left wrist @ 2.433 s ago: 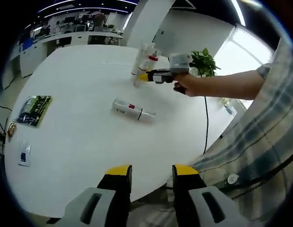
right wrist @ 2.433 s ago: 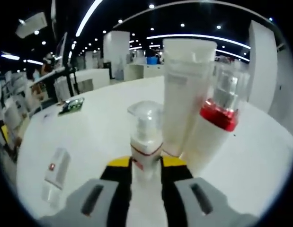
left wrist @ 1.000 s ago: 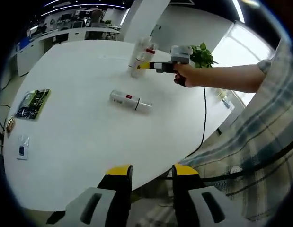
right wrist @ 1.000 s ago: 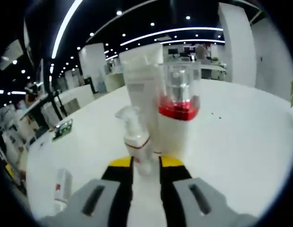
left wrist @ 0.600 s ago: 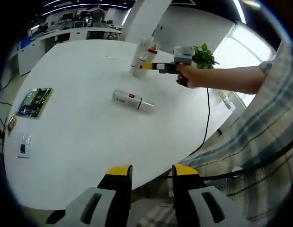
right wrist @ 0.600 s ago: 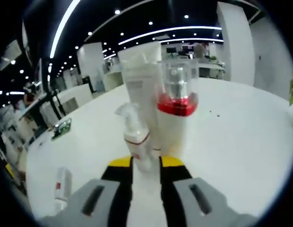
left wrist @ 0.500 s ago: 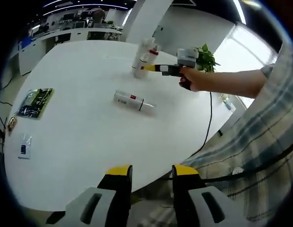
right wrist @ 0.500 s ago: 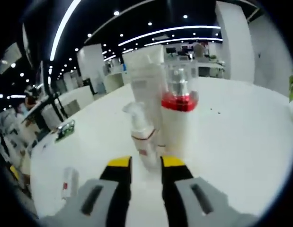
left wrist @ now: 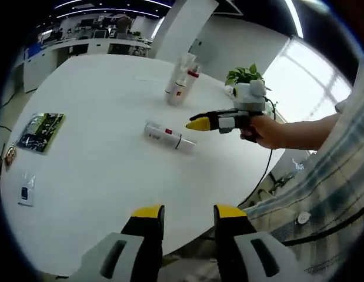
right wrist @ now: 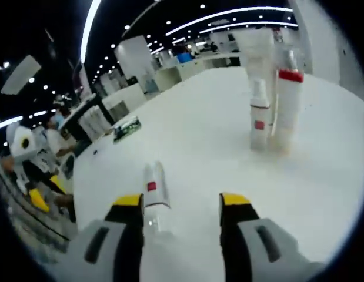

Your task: Arrange the skincare products in the storage area until every visible bottle or jar stands upright without overlapping.

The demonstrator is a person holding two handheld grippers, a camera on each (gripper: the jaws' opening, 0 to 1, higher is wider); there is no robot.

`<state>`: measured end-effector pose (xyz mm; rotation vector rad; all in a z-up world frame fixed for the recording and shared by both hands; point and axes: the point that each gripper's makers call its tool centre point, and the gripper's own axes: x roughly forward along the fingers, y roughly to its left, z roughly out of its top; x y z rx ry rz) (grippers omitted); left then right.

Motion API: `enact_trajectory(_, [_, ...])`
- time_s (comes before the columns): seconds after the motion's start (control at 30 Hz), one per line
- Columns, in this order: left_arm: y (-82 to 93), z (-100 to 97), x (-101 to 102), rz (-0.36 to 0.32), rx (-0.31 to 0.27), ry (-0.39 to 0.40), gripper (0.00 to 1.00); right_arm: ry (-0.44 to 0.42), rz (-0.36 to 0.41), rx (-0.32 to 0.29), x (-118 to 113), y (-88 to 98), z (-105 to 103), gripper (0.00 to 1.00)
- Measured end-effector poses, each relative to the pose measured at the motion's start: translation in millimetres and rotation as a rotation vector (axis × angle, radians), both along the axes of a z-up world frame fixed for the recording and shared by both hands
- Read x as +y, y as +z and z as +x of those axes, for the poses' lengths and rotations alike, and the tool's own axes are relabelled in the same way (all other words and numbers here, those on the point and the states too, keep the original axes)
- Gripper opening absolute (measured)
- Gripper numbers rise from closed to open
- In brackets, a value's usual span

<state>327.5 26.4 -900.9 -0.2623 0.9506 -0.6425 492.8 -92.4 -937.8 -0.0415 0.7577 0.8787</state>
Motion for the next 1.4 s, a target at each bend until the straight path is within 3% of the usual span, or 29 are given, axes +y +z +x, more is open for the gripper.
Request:
enact_trajectory(0.17, [0.7, 7.2, 9, -0.010, -0.011, 0.011, 0.34, 0.004, -0.031, 0.037, 7, -6.0, -10, 0.51])
enact_trajectory(0.23, [2.0, 7.6, 13, -0.019, -0.019, 0.015, 0.34, 0.016, -0.072, 0.017, 8, -7.3, -12, 0.49])
enact_trajectory(0.37, [0.1, 1.8, 20, -0.042, -0.015, 0.018, 0.34, 0.034, -0.139, 0.054, 11, -19.9, -21, 0.49])
enact_trajectory(0.73, [-8.9, -13.7, 45, -0.063, 0.000, 0.034, 0.34, 0.065, -0.285, 0.069, 12, -35.0, -29, 0.34])
enact_trajectory(1.0, [-9.8, -16.1, 58, -0.081, -0.002, 0.039, 0.34, 0.053, -0.325, 0.061, 17, -38.0, -23, 0.23])
enact_trajectory(1.17, [-8.4, -13.9, 65, -0.094, -0.010, 0.048, 0.34, 0.100, -0.390, 0.028, 19, -37.9, -21, 0.18])
enact_trajectory(1.4, [-9.1, -6.2, 70, -0.105, -0.022, 0.056, 0.34, 0.171, -0.342, 0.028, 36, -29.3, -33, 0.17])
